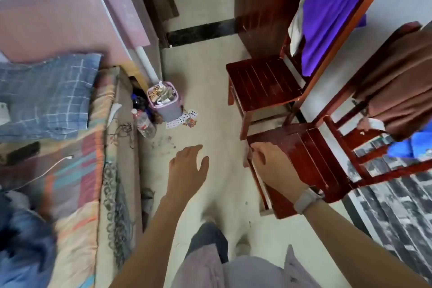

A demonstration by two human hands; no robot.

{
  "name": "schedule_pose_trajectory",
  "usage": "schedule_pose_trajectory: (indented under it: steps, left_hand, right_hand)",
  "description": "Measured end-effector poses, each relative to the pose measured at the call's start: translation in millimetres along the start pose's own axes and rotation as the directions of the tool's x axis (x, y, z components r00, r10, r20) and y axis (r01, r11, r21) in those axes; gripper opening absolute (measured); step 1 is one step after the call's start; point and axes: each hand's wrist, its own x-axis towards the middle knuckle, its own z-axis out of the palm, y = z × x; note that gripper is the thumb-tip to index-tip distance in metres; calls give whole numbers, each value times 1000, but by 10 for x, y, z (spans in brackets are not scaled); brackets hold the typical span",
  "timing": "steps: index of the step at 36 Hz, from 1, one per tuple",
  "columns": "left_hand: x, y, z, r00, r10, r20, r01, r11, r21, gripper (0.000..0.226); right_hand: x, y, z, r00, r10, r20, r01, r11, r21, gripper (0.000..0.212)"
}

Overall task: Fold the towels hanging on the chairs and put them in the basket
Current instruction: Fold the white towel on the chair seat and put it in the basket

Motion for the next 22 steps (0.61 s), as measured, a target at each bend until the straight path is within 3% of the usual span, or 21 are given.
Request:
schedule_pose_trajectory:
  steps: [3, 7, 16, 22]
  left_hand:
    - [396, -135, -55, 999, -38, -19, 38, 999, -6, 59]
    - [1128, -301, -104, 997, -72, -7, 73, 997, 12, 54]
    - [3187, -423, -428, 994, 94, -57, -96, 995, -28, 54]
    - [4384, -303, -584, 982, 183, 37, -181, 983, -36, 56]
  right_hand:
    - [441, -8, -22, 1000, 18, 6, -18, 999, 28, 34]
    - [1152, -78, -61, 999, 45, 24, -45, 998, 36, 35]
    - [2971, -430, -240, 990, 142, 10, -142, 988, 66, 35]
    - [3916, -587, -477, 976, 204, -70, -196, 975, 109, 32]
